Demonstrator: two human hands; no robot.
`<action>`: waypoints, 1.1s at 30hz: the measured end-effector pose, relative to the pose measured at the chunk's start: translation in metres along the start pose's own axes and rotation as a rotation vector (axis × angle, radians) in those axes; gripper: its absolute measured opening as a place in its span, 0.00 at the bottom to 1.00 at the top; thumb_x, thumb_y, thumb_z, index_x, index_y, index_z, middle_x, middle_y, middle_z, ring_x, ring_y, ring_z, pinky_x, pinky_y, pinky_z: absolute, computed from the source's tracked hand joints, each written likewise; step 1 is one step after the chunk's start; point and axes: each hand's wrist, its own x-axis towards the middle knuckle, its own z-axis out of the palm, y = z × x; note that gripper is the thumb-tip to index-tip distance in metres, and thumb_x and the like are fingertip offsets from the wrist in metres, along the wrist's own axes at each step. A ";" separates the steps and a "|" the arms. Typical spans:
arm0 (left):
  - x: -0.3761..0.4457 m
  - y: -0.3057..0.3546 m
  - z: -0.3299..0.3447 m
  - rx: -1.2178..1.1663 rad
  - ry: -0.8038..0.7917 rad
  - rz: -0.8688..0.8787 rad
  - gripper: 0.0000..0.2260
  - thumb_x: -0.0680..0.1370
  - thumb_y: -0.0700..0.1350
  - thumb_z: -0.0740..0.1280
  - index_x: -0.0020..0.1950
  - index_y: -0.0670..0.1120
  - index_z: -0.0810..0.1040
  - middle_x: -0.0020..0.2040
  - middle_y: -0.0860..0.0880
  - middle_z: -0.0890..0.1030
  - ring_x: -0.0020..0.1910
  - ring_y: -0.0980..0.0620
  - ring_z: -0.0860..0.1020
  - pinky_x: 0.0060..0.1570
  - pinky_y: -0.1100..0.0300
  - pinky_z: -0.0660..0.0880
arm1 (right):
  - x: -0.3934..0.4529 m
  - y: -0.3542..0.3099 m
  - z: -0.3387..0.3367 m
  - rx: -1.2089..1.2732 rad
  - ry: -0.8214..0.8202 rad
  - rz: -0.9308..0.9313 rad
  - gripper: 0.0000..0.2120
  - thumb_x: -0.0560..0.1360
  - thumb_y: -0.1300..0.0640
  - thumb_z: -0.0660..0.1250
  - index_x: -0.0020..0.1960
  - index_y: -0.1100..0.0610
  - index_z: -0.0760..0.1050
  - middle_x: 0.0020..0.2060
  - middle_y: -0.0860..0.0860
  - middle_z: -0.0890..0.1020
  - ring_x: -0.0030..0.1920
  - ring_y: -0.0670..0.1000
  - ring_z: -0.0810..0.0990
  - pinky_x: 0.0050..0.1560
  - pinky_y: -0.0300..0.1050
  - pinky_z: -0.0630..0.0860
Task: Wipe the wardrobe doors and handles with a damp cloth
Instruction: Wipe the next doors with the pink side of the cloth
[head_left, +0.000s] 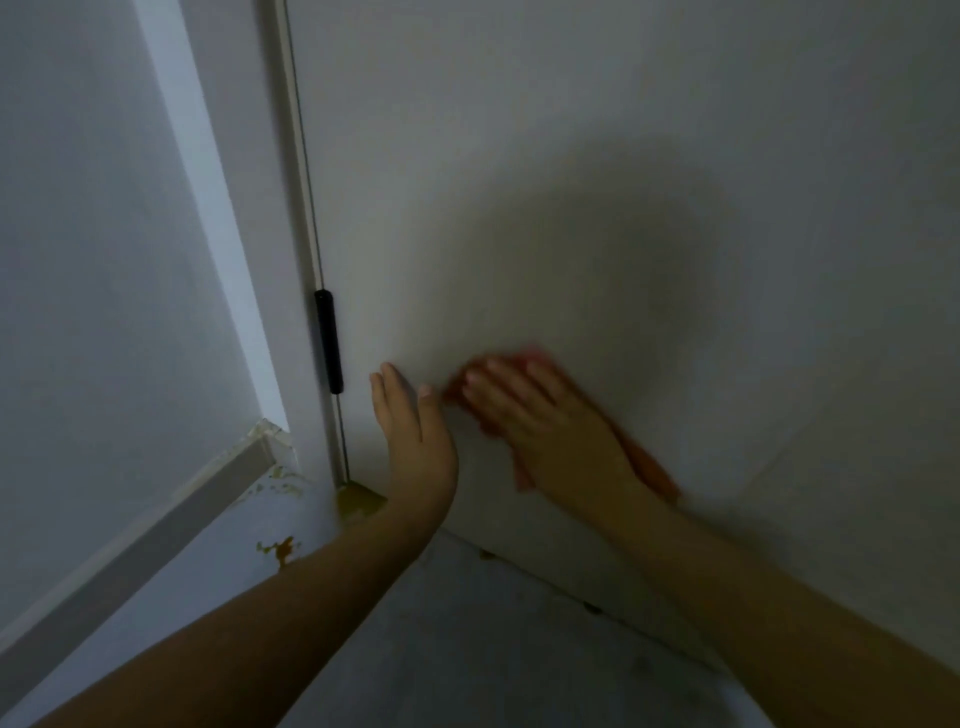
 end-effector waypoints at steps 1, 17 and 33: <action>-0.001 -0.004 -0.002 0.009 0.001 0.010 0.23 0.85 0.46 0.49 0.78 0.44 0.46 0.79 0.48 0.45 0.75 0.59 0.47 0.53 0.88 0.41 | -0.016 -0.012 0.005 -0.049 -0.087 -0.043 0.39 0.69 0.48 0.52 0.76 0.63 0.49 0.73 0.49 0.64 0.76 0.59 0.47 0.75 0.55 0.35; 0.013 -0.021 -0.003 0.052 0.045 0.055 0.23 0.85 0.46 0.49 0.78 0.43 0.47 0.79 0.47 0.48 0.77 0.53 0.48 0.71 0.68 0.44 | 0.083 0.032 -0.021 0.082 0.218 0.134 0.24 0.76 0.55 0.56 0.71 0.60 0.69 0.70 0.55 0.70 0.72 0.58 0.65 0.74 0.51 0.43; -0.023 -0.009 0.011 0.099 -0.101 0.146 0.26 0.84 0.47 0.51 0.79 0.45 0.44 0.79 0.48 0.43 0.77 0.56 0.44 0.69 0.69 0.42 | -0.075 0.047 -0.033 0.130 0.083 0.273 0.25 0.78 0.52 0.58 0.74 0.55 0.63 0.72 0.50 0.64 0.77 0.49 0.45 0.75 0.48 0.41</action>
